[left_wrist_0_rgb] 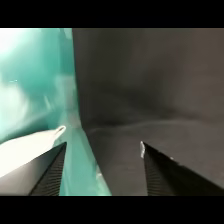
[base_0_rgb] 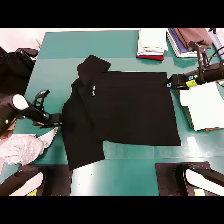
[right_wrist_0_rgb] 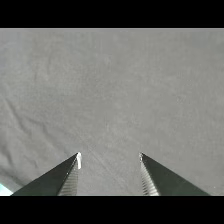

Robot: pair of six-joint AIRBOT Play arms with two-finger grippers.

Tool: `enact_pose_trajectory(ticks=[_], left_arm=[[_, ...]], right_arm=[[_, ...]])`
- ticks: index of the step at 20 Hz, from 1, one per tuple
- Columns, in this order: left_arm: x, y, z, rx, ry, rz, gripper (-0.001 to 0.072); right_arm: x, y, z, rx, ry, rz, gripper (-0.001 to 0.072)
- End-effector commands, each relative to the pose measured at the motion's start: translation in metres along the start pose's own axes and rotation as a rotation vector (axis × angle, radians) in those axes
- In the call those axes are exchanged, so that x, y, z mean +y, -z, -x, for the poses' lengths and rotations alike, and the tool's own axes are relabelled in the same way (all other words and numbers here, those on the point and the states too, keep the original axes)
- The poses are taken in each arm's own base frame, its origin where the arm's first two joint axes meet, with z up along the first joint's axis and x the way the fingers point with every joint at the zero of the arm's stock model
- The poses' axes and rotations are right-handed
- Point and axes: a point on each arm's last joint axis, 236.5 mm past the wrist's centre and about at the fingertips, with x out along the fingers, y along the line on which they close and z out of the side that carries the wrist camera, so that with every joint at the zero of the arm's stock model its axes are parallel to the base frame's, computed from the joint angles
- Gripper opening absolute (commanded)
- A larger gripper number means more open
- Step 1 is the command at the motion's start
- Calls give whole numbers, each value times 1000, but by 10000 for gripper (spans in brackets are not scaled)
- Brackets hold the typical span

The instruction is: Fold the shirts.

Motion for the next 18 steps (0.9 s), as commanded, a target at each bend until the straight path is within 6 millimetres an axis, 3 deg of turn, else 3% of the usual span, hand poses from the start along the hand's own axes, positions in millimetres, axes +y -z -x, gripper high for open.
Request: enact_pose_trajectory(ticks=[1,6,11,12,13,14,16,18], left_arm=[[2,12,-22,-18,25,43,549],[-12,-3,-26,-95,97,89,549],[-36,9,-34,-53,114,6,546],[-38,9,-34,-52,116,2,424],[-39,8,-32,-55,116,-2,173],[-39,4,-28,-65,110,-13,22],[-44,-7,-13,-82,108,-41,24],[-54,-25,5,-126,120,-68,24]], right_arm=[[6,6,5,-25,-3,6,427],[7,6,7,-31,-3,7,426],[7,6,7,-29,-4,7,427],[6,8,8,-20,-4,4,426],[2,13,10,-3,-2,-7,427],[-5,19,11,18,2,-30,427],[-29,46,13,68,27,-105,426],[-72,96,14,149,121,-207,427]])
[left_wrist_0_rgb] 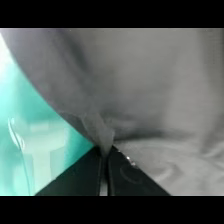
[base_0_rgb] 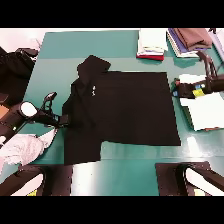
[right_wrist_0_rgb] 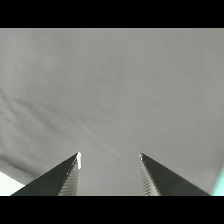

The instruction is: Fold the shirts.

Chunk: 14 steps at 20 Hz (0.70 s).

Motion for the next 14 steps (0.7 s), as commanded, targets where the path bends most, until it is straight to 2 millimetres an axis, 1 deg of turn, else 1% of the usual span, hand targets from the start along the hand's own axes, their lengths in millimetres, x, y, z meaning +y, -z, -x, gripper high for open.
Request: enact_pose_trajectory(ticks=[1,2,3,4,6,8,9,10,11,14], left_arm=[[-16,-25,23,-54,14,-57,24],[-20,-33,28,-74,21,-64,24],[-23,-38,32,-90,25,-69,24],[-24,-40,33,-98,27,-70,25],[-24,-41,33,-100,26,-79,24],[-24,-41,33,-100,26,-78,25],[-24,-42,33,-103,26,-80,25],[-24,-42,34,-104,26,-85,24],[-24,-42,34,-103,25,-89,25],[-24,-42,34,-103,26,-88,25]], right_arm=[[-68,71,-3,135,133,-156,432],[-89,98,-5,169,168,-228,484],[-104,121,-7,195,183,-301,575],[-113,141,-12,218,174,-383,583],[-122,173,-23,266,147,-493,575],[-118,196,-37,336,114,-538,571],[-113,205,-45,376,92,-543,569],[-108,210,-54,401,76,-534,538],[-103,211,-62,410,64,-519,506],[-81,205,-85,431,29,-451,501]])
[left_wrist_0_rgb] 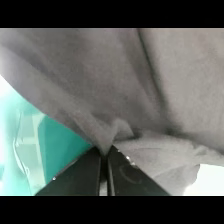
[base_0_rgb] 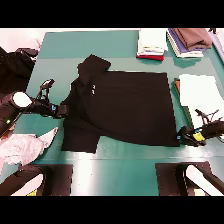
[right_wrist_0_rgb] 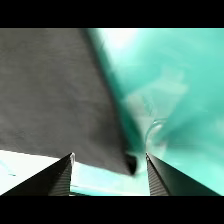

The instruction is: Fold the shirts.

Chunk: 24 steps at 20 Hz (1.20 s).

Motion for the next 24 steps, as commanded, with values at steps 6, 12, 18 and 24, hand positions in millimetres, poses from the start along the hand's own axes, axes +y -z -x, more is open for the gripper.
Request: enact_pose_trajectory(ticks=[6,12,18,24], left_arm=[[-12,-18,26,-73,9,-40,24],[-92,-101,232,-612,56,-251,24],[-182,-82,493,-1211,169,-412,23],[-187,-57,577,-1447,117,-450,22]], right_arm=[[66,-11,-12,-4,25,292,16],[190,-58,199,-689,-5,621,15],[256,23,434,-1363,47,788,16],[259,56,496,-1448,111,767,15]])
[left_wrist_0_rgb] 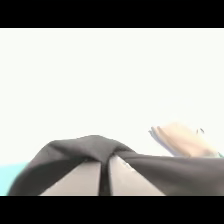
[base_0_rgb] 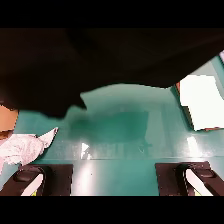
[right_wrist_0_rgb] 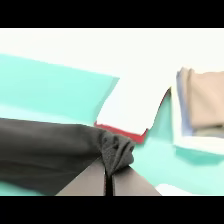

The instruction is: Fold the shirts.

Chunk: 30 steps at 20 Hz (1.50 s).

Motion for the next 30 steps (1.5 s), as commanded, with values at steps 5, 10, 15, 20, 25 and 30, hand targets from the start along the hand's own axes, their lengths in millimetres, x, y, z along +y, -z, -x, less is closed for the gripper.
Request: enact_pose_trajectory(ticks=[5,10,15,20,25,30], left_arm=[[49,119,-72,448,-91,9,24],[98,332,-153,954,-118,158,25],[135,512,-171,1239,-176,251,24],[157,541,-215,1107,-209,246,24],[146,563,-171,1320,-140,195,25],[143,611,-130,1448,-155,234,24]], right_arm=[[-21,42,-55,252,19,-54,15],[-34,176,-164,665,-29,-147,15],[-41,318,-243,985,-59,-230,15],[-53,339,-305,960,-52,-244,15],[-50,345,-294,1019,-74,-227,15],[-40,399,-274,1123,-79,-264,17]])
